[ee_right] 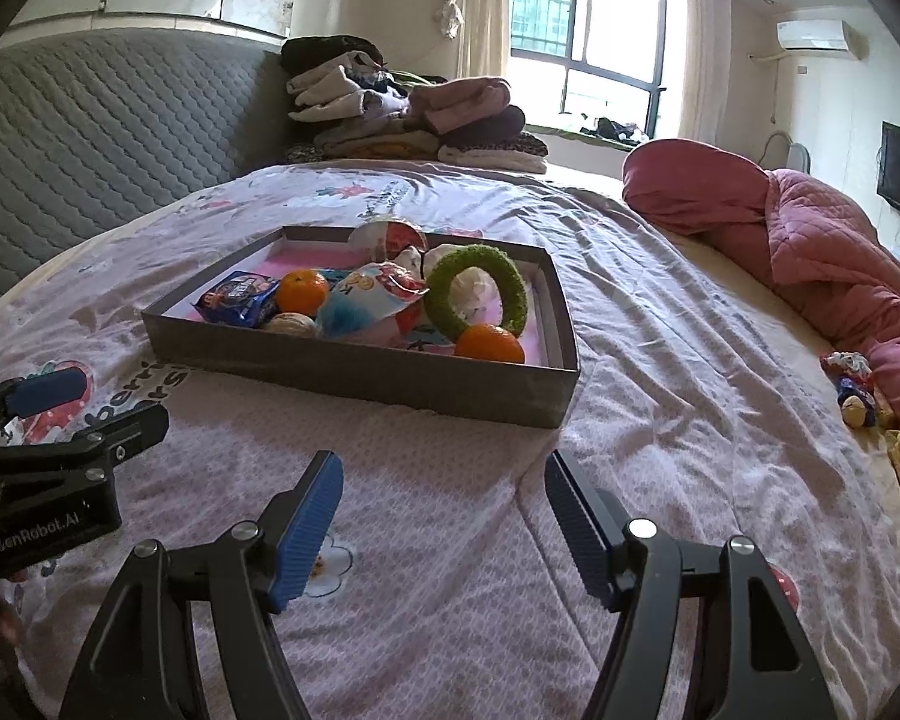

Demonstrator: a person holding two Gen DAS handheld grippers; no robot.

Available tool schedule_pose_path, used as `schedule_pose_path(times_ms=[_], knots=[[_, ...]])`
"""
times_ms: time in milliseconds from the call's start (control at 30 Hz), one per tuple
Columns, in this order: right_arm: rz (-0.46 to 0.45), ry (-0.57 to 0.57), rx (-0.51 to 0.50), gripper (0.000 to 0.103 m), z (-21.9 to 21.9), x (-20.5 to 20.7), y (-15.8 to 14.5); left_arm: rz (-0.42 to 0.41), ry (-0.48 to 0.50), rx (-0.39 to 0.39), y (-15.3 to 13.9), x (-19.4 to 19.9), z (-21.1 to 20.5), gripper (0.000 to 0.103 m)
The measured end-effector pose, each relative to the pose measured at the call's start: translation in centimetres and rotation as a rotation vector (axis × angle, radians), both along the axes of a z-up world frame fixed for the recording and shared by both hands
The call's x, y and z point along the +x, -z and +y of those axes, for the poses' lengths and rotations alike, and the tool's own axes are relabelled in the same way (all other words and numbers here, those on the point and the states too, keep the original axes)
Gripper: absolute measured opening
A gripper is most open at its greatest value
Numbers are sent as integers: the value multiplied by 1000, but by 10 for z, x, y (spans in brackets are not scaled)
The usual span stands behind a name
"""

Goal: Organize objects

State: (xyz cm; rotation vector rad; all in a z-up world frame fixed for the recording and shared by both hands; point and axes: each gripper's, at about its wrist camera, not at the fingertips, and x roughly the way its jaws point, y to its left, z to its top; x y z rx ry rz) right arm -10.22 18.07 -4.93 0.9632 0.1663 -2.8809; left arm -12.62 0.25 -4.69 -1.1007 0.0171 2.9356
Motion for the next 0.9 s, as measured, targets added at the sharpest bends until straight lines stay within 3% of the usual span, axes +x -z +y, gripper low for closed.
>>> schedule_pose_path(times_ms=[900], knots=[[-14,12,-9,69,5,-13,8,19,7,9,3,-13,-5,79]])
